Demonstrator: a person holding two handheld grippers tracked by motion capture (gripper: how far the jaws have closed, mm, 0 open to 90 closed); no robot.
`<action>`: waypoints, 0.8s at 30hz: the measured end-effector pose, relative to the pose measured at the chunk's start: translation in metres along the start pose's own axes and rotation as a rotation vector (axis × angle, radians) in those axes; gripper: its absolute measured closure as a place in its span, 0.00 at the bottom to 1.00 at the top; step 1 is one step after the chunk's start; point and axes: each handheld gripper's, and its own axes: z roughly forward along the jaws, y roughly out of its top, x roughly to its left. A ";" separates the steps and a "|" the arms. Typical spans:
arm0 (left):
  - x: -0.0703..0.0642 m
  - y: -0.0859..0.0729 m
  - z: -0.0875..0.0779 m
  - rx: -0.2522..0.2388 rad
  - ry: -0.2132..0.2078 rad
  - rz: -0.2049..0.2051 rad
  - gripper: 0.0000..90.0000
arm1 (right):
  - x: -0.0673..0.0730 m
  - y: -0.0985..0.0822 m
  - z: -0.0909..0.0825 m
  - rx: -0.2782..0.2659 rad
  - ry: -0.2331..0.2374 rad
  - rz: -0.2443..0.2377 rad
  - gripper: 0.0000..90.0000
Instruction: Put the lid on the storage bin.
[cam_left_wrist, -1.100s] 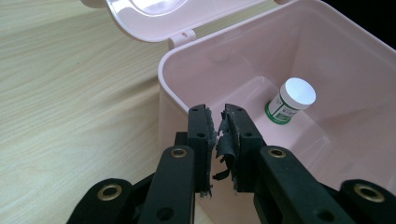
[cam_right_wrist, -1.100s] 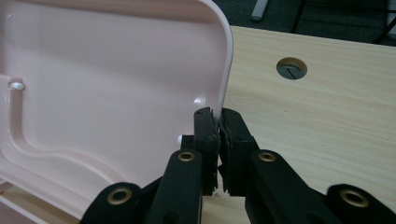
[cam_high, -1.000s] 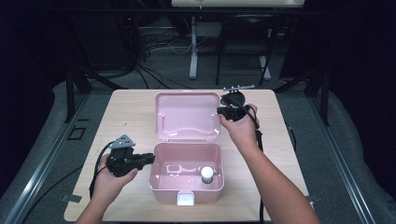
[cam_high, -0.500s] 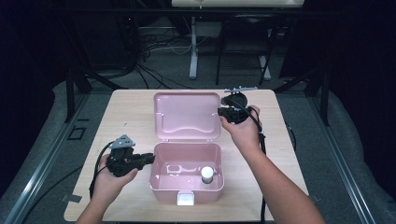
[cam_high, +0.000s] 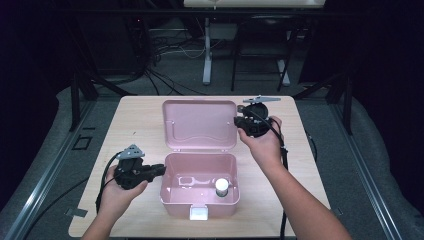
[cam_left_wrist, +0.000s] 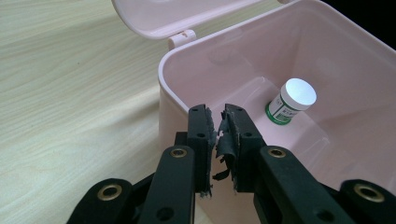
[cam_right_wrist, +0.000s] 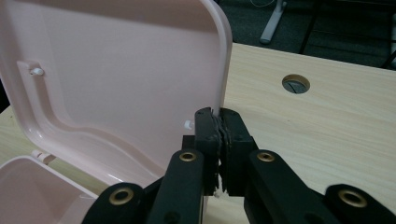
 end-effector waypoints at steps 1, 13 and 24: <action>0.000 0.000 0.000 0.000 0.000 0.000 0.90 | 0.000 -0.001 -0.002 0.001 0.002 0.003 0.97; 0.000 0.000 0.000 0.000 0.001 -0.001 0.90 | 0.005 -0.009 -0.017 -0.033 0.023 -0.025 0.97; 0.000 0.000 0.000 -0.001 0.000 -0.001 0.90 | 0.008 -0.019 -0.031 -0.059 0.041 -0.053 0.97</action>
